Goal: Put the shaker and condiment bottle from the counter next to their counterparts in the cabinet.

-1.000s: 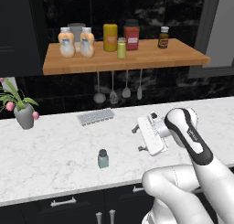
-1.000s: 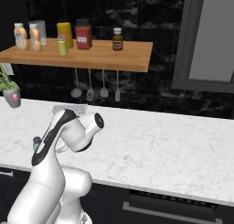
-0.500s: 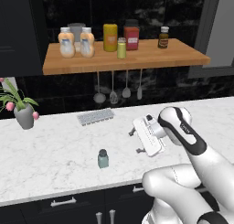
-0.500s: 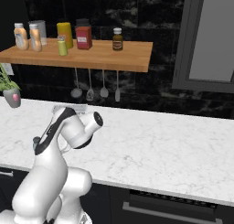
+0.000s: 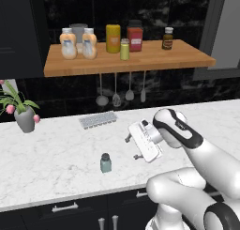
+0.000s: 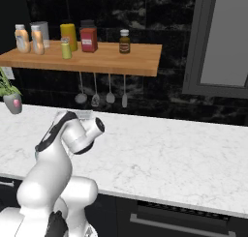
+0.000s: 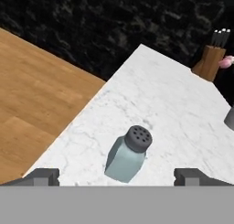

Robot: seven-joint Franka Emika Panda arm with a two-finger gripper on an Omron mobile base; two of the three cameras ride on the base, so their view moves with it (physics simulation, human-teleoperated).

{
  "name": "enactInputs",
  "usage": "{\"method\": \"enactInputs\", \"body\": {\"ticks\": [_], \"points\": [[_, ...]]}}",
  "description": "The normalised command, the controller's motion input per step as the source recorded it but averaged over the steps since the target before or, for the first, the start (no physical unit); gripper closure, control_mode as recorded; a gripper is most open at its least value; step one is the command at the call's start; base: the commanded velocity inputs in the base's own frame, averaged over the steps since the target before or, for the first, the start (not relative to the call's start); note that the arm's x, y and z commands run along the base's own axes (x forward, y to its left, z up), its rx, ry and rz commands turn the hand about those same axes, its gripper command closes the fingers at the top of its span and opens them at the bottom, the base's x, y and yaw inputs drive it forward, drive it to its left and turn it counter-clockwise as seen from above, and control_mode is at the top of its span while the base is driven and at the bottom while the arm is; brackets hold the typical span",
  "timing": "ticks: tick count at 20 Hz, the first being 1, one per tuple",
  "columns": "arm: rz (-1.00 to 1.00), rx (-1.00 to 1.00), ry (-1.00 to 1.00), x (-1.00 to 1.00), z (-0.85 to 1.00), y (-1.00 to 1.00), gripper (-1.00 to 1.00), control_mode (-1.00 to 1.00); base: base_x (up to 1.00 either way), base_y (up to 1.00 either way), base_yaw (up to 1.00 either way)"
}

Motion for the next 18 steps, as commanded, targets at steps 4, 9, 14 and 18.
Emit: {"method": "enactInputs", "body": {"ticks": [4, 9, 14, 18], "points": [[0.0, 0.03, -0.04, -0.17, -0.44, 0.33, -1.0, -1.0, 0.0, 0.0, 0.0], [0.0, 0.03, -0.04, -0.16, -0.43, 0.31, -1.0, -1.0, 0.0, 0.0, 0.0], [0.0, 0.02, -0.03, -0.06, -0.42, 0.19, -1.0, -1.0, 0.0, 0.0, 0.0], [0.0, 0.01, -0.03, 0.0, -0.42, 0.01, -1.0, -1.0, 0.0, 0.0, 0.0]]}}
